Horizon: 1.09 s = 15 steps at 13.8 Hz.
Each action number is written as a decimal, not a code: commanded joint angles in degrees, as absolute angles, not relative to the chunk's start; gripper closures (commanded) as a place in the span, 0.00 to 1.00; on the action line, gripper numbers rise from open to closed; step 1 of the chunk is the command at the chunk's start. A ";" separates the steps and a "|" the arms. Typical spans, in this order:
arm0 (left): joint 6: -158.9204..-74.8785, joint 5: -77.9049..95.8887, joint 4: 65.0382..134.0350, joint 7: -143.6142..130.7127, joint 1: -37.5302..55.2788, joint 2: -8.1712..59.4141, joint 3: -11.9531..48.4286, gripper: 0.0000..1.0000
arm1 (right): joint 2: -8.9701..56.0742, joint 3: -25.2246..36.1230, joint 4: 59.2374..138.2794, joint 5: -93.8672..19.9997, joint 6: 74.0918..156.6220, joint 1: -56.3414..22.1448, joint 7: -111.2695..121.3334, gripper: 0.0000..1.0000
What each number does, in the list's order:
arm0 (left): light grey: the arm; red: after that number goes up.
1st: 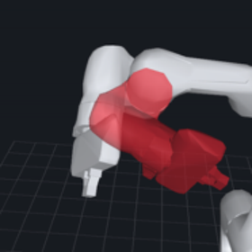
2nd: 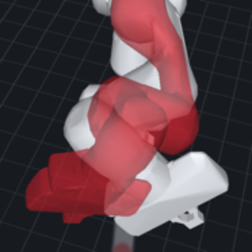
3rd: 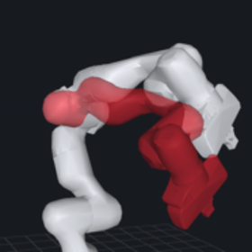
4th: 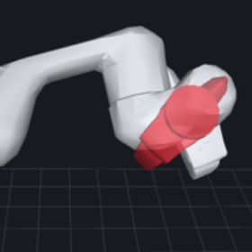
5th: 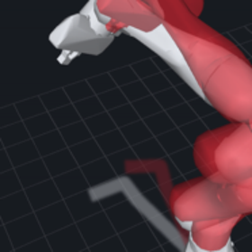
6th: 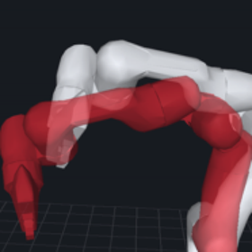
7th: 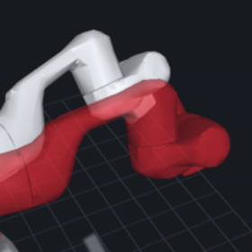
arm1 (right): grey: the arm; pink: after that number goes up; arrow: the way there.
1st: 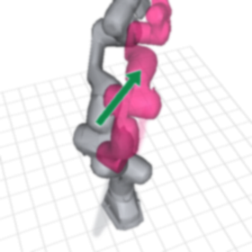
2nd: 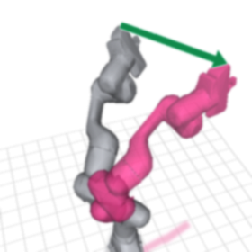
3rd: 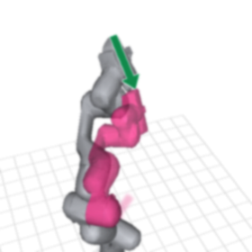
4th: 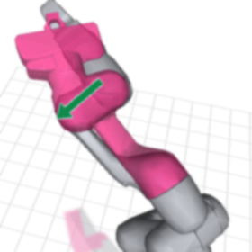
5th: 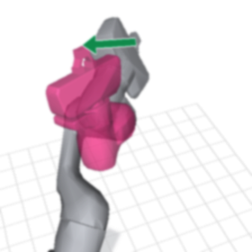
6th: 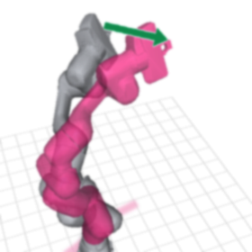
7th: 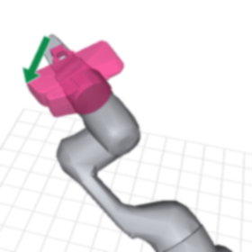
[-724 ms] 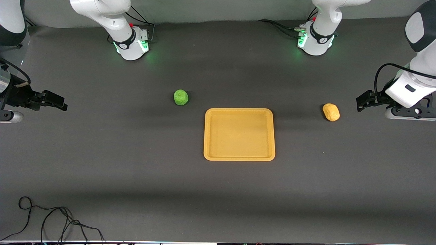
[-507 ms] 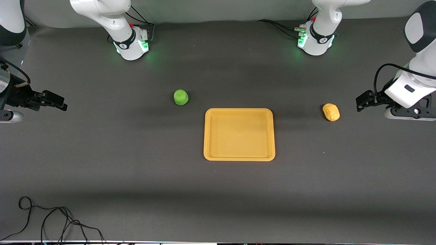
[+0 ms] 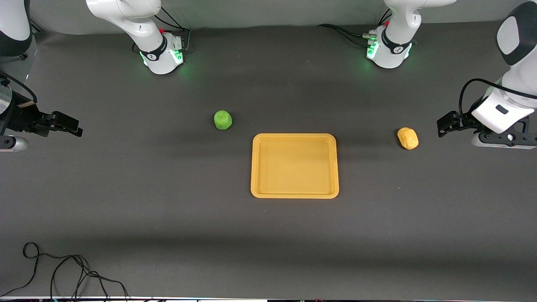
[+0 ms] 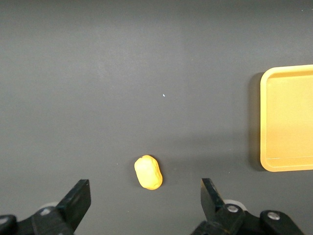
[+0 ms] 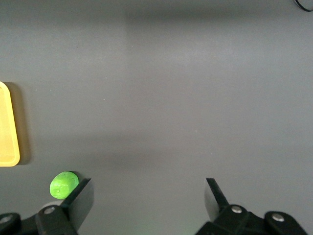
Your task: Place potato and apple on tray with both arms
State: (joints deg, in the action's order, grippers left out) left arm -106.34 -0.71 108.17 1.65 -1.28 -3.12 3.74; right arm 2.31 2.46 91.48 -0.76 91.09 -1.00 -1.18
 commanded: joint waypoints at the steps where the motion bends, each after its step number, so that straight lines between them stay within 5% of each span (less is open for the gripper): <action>1: -105.91 -1.41 108.98 2.20 -0.62 -4.48 3.43 0.00 | 2.64 2.55 90.44 -2.02 90.88 -0.97 -0.53 0.00; 11: -109.40 -1.49 110.99 1.93 -0.26 -2.90 3.43 0.00 | 0.00 2.20 95.00 -1.93 91.49 -5.79 -2.44 0.00; 15: -129.42 -2.20 130.21 2.28 -1.58 -2.12 3.08 0.00 | -2.89 2.11 100.88 -1.93 95.08 -10.45 -11.23 0.00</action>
